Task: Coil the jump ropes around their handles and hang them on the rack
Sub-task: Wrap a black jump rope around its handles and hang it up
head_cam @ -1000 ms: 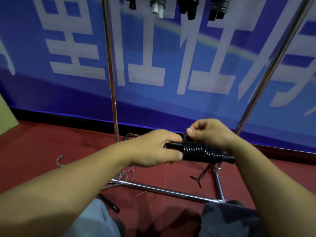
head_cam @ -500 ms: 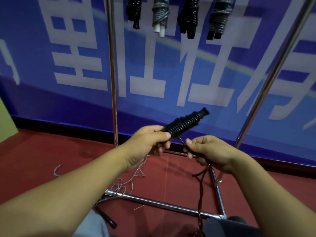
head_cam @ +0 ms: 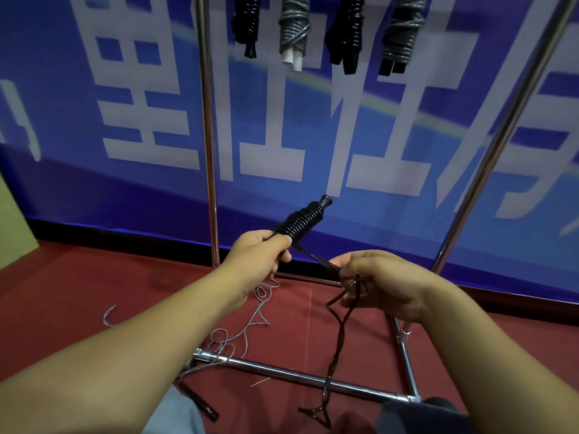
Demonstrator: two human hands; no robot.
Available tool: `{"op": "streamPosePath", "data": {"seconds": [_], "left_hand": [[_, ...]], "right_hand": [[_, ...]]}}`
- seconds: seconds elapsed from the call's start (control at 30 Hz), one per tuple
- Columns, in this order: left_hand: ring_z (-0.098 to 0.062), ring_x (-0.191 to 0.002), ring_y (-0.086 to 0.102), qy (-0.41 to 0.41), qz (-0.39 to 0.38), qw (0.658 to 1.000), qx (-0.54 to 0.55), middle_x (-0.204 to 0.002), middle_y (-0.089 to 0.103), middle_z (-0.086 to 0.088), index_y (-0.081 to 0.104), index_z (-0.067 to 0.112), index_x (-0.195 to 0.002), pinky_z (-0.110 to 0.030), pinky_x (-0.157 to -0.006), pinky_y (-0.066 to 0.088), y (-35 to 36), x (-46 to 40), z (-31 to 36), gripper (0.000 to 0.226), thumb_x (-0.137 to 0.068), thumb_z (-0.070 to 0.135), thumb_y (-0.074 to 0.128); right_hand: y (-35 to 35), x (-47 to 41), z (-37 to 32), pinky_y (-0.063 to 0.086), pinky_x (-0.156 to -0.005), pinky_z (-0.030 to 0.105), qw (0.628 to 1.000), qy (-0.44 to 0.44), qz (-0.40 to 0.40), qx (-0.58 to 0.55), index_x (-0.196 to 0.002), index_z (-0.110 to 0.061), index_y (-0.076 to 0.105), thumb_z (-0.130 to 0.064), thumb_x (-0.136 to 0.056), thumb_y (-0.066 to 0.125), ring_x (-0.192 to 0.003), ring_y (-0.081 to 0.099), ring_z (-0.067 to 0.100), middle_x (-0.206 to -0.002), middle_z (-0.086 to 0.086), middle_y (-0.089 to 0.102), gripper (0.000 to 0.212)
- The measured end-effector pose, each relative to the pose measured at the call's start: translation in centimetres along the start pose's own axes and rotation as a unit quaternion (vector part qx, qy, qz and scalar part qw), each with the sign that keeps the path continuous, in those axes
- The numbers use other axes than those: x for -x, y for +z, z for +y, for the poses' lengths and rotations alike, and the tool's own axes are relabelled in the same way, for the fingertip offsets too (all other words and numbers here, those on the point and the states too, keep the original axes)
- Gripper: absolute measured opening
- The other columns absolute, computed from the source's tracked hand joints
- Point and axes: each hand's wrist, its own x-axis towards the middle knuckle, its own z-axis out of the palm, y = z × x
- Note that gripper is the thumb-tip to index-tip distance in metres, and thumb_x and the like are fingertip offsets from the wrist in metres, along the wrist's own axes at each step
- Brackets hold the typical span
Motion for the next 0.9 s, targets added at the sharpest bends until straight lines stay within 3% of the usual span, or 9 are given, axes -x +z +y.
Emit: {"op": "streamPosePath", "data": {"seconds": [0.1, 0.3, 0.43, 0.57, 0.73, 0.9], "left_hand": [[-0.019, -0.058, 0.042, -0.011, 0.016, 0.999, -0.033, -0.074, 0.061, -0.009, 0.069, 0.007, -0.083, -0.037, -0.066, 0.036, -0.3, -0.2, -0.4, 0.026, -0.087, 0.031, 0.060], [-0.022, -0.064, 0.043, -0.029, 0.045, 0.996, -0.065, -0.073, 0.057, -0.011, 0.072, 0.008, -0.085, -0.038, -0.066, 0.036, -0.8, -0.9, -1.1, 0.040, -0.071, 0.043, 0.058], [-0.019, -0.059, 0.047, -0.029, 0.050, 0.993, -0.107, -0.069, 0.062, -0.006, 0.072, 0.010, -0.085, -0.034, -0.063, 0.038, -0.9, -0.9, -1.2, 0.027, -0.084, 0.034, 0.060], [-0.008, -0.043, 0.046, -0.005, 0.062, 0.981, -0.181, -0.055, 0.063, 0.010, 0.065, 0.016, -0.077, -0.024, -0.052, 0.035, -1.3, -1.4, -1.7, 0.019, -0.093, 0.025, 0.059], [-0.018, -0.061, 0.057, 0.019, 0.052, 0.962, -0.269, -0.080, 0.072, -0.007, 0.066, 0.017, -0.082, -0.029, -0.058, 0.042, -1.4, -1.7, -2.1, 0.018, -0.093, 0.030, 0.060], [-0.025, -0.068, 0.062, 0.019, 0.061, 0.951, -0.303, -0.081, 0.071, -0.008, 0.066, 0.015, -0.087, -0.031, -0.059, 0.043, -1.3, -2.0, -2.2, 0.020, -0.091, 0.034, 0.061]], "right_hand": [[0.2, -0.1, 0.1, 0.052, -0.074, 0.036, 1.000, 0.009, 0.014, -0.003, -0.095, -0.011, 0.076, 0.002, -0.088, 0.047, -0.066, 0.057, 0.018, -0.073, 0.007, 0.061, 0.033], [0.5, -0.3, 0.4, 0.041, -0.052, 0.025, 0.998, 0.017, 0.059, -0.003, -0.114, -0.005, 0.062, 0.006, -0.088, 0.046, -0.061, 0.062, 0.018, -0.078, 0.007, 0.066, 0.032], [1.2, 0.3, 0.0, 0.039, -0.047, 0.022, 0.997, 0.038, 0.061, 0.009, -0.113, -0.002, 0.062, 0.006, -0.091, 0.051, -0.055, 0.057, 0.013, -0.086, 0.012, 0.071, 0.026], [1.4, 0.4, 0.0, 0.040, -0.048, 0.024, 0.994, 0.043, 0.087, 0.058, -0.101, -0.002, 0.065, -0.002, -0.091, 0.057, -0.052, 0.053, 0.014, -0.074, 0.010, 0.069, 0.013], [1.4, 0.5, 0.2, 0.052, -0.058, 0.032, 0.984, 0.062, 0.116, 0.119, -0.084, -0.005, 0.068, -0.012, -0.090, 0.065, -0.053, 0.057, 0.019, -0.065, 0.009, 0.063, 0.010], [1.5, 0.1, 0.6, 0.058, -0.084, 0.046, 0.980, 0.008, 0.174, 0.095, -0.087, -0.007, 0.071, -0.016, -0.091, 0.065, -0.073, 0.068, 0.025, -0.062, 0.002, 0.066, 0.012]]}}
